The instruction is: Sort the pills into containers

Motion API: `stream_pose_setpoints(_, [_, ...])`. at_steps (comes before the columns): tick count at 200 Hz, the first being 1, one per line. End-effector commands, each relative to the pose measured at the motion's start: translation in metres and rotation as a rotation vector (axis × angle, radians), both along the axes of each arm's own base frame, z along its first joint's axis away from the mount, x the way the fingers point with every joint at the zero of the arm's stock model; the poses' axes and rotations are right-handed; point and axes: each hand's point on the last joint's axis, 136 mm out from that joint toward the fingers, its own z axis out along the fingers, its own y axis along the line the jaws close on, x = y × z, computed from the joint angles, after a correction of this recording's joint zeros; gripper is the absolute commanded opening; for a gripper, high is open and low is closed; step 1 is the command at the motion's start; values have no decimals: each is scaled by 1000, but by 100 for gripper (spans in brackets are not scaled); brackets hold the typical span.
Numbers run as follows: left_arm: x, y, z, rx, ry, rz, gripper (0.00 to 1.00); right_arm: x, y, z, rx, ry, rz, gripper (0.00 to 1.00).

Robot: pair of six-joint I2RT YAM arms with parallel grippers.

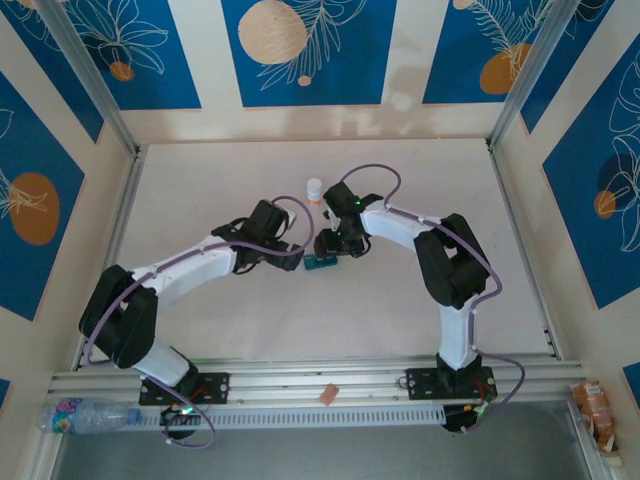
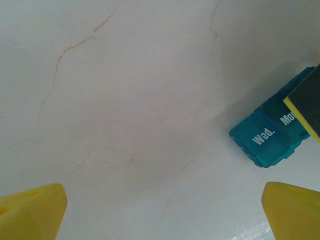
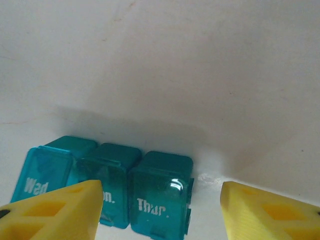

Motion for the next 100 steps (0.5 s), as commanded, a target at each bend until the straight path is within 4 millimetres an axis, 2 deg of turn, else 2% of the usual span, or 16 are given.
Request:
stream_pose_setpoints(1, [-1, -5, 2, 21, 2, -37, 100, -1, -4, -6, -48, 1, 17, 64])
stream_pose_setpoints(53, [-7, -19, -4, 23, 13, -102, 100, -6, -9, -20, -76, 24, 17, 64])
stream_pose_setpoints(100, [-19, -34, -21, 17, 41, -162, 100, -13, -9, -30, -77, 47, 15, 63])
